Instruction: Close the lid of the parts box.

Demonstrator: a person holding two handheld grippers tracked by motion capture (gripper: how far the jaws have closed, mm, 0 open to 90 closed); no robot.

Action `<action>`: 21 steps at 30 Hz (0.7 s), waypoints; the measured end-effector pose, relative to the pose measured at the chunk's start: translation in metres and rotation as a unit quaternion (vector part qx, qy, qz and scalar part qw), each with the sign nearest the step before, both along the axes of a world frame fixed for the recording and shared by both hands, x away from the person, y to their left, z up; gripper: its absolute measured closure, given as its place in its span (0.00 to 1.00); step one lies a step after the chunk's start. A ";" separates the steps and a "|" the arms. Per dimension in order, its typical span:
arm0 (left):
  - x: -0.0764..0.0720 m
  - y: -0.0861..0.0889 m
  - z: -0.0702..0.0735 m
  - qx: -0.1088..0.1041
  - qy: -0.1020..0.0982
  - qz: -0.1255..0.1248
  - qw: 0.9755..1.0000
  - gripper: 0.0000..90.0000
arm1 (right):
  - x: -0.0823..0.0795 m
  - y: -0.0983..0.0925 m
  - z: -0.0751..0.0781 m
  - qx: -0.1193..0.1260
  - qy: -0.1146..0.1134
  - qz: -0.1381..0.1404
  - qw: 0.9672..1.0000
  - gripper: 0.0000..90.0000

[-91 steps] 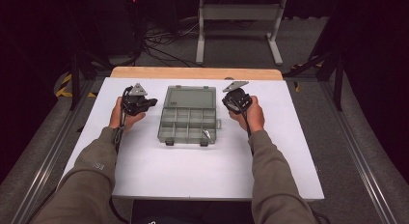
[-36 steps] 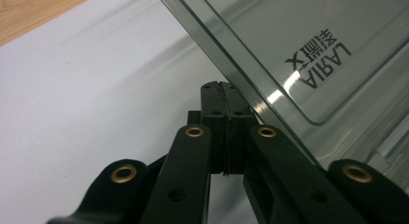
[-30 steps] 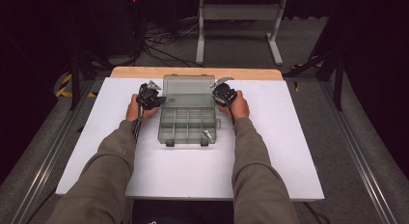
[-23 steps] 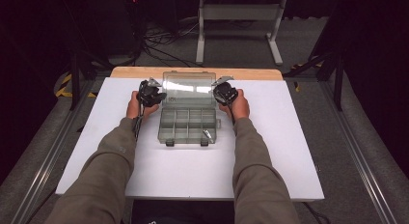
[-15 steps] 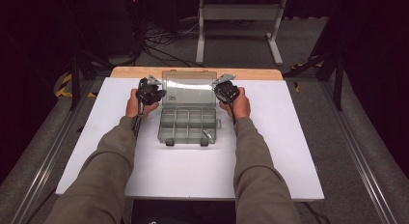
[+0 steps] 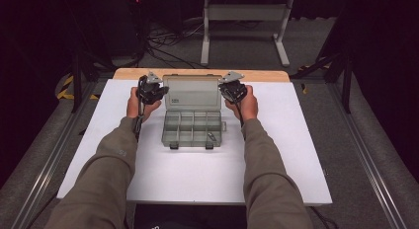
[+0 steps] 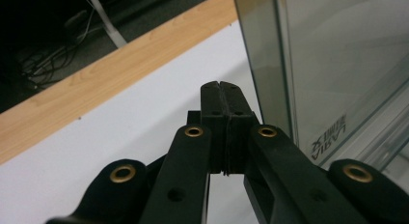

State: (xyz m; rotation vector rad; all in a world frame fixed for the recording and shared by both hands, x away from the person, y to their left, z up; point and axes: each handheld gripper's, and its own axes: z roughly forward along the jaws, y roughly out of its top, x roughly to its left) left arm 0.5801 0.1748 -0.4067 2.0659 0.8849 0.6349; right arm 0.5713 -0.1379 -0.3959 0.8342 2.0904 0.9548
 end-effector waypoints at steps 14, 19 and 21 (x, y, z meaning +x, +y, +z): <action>-0.016 0.000 0.023 -0.011 -0.035 0.001 0.999 1.00 | -0.018 -0.003 0.020 0.017 -0.033 0.008 0.999 1.00; -0.021 0.002 0.027 -0.018 -0.037 -0.005 0.999 0.99 | -0.025 -0.004 0.026 0.022 -0.040 0.011 0.999 1.00; -0.023 0.003 0.028 -0.014 -0.040 -0.008 0.999 0.99 | -0.028 -0.003 0.027 0.020 -0.043 0.013 0.999 1.00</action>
